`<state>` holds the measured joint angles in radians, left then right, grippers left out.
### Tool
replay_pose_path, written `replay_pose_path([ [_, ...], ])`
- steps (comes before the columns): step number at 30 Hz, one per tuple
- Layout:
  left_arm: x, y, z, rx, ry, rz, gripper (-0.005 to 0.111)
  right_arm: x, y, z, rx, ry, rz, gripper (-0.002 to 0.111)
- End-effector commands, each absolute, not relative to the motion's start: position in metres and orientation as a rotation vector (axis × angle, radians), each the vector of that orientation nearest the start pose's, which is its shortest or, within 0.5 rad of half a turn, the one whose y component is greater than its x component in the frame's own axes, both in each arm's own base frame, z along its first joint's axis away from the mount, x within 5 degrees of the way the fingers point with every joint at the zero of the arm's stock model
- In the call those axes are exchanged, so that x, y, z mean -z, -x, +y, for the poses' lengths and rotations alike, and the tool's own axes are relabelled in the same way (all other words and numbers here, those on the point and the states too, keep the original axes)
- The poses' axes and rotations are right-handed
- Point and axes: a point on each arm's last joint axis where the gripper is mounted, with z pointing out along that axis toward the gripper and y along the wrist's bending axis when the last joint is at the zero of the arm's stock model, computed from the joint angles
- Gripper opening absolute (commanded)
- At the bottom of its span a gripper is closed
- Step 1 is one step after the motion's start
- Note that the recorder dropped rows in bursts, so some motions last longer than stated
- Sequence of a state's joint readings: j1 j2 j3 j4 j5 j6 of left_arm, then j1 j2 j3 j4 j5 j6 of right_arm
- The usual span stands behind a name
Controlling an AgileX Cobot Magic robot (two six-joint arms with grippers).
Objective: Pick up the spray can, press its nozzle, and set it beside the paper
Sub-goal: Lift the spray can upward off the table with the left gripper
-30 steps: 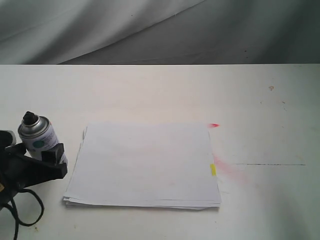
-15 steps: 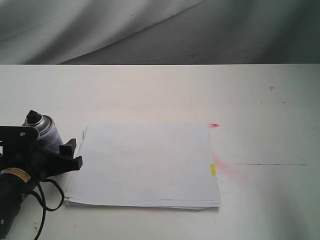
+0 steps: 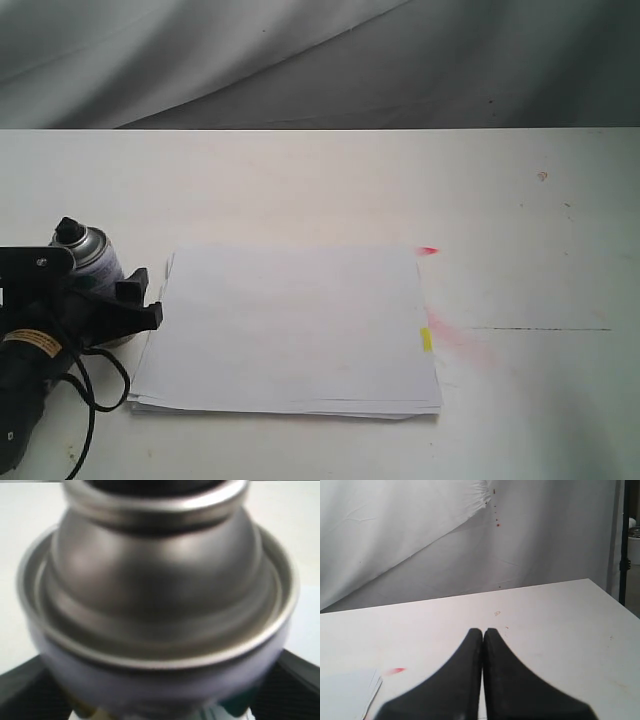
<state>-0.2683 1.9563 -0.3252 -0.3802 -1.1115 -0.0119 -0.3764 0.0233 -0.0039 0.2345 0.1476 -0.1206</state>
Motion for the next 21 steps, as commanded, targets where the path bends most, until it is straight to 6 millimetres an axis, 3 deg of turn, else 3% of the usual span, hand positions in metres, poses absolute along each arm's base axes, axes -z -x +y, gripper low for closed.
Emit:
replay_pose_path([
  [1,-0.083,-0.248,-0.032,-0.082,0.191,1.981,0.064,-0.2,-0.055,-0.019,0.177,-0.377,1.599,0.0],
  [11,-0.083,-0.248,-0.031,-0.09,0.204,1.976,-0.001,-0.2,-0.055,-0.019,0.177,-0.377,1.599,0.0],
  [17,-0.098,-0.249,-0.032,-0.116,0.134,1.966,0.0,-0.2,-0.055,-0.019,0.177,-0.377,1.599,0.0],
  [21,-0.124,-0.247,-0.037,-0.111,0.019,1.988,0.0,-0.2,-0.055,-0.019,0.177,-0.377,1.599,0.0],
])
